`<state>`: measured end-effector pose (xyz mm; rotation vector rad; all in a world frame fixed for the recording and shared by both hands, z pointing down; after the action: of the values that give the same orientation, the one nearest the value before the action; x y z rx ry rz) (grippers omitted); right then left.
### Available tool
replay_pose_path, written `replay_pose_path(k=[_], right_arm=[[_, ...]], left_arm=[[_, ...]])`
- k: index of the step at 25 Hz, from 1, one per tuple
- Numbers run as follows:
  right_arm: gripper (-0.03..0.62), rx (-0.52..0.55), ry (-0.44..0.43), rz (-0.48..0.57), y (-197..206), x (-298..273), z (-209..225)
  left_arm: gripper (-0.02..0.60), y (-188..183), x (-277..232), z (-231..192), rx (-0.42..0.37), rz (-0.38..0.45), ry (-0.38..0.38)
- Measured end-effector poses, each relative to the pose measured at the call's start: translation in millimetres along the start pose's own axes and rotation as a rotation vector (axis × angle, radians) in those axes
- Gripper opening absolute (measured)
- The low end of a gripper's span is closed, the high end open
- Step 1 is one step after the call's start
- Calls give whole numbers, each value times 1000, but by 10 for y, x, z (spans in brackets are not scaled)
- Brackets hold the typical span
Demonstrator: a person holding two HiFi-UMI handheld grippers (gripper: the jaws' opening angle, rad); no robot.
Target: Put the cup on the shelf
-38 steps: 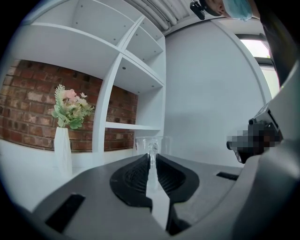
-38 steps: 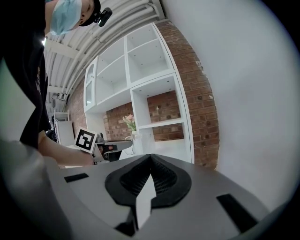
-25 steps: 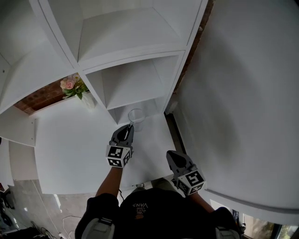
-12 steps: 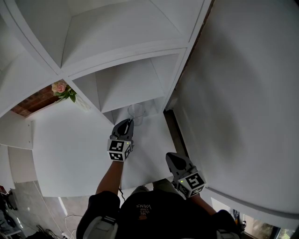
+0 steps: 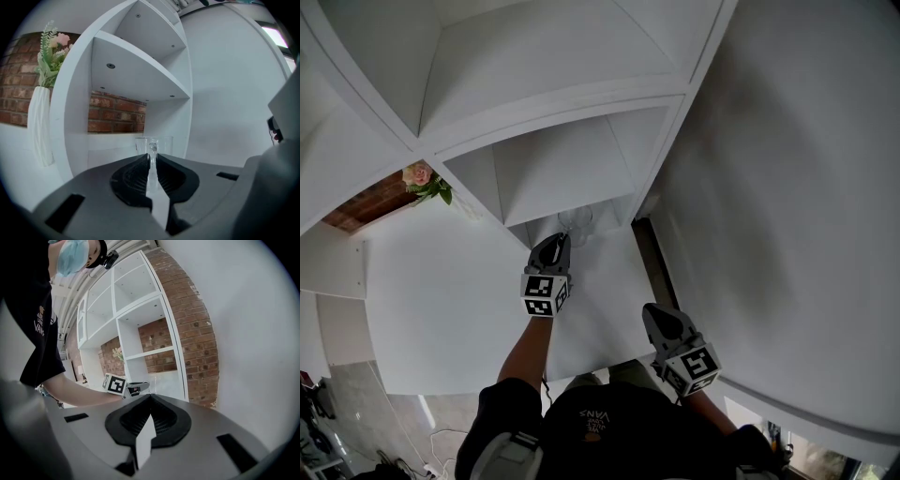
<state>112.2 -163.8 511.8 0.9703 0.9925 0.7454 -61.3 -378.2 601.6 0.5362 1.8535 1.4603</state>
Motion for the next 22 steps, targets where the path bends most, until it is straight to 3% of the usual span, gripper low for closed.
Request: replay_pose_path(k=[9,22], right_arm=[[0,1,-22,-16,25,-72,-35],[0,-13,-52,-16,60,-112,-129]], left_arm=[[29,50,-25,-35,-21,-1,-18],[31,118,12,64,18,-30,-74]])
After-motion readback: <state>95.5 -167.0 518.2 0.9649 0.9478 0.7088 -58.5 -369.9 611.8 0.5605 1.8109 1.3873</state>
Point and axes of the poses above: the fingertips, and each gripper's own axes: x backward along the fingers, z to its right, y out of its underside, the point moved 6 cm from there along x, backward along the fingers
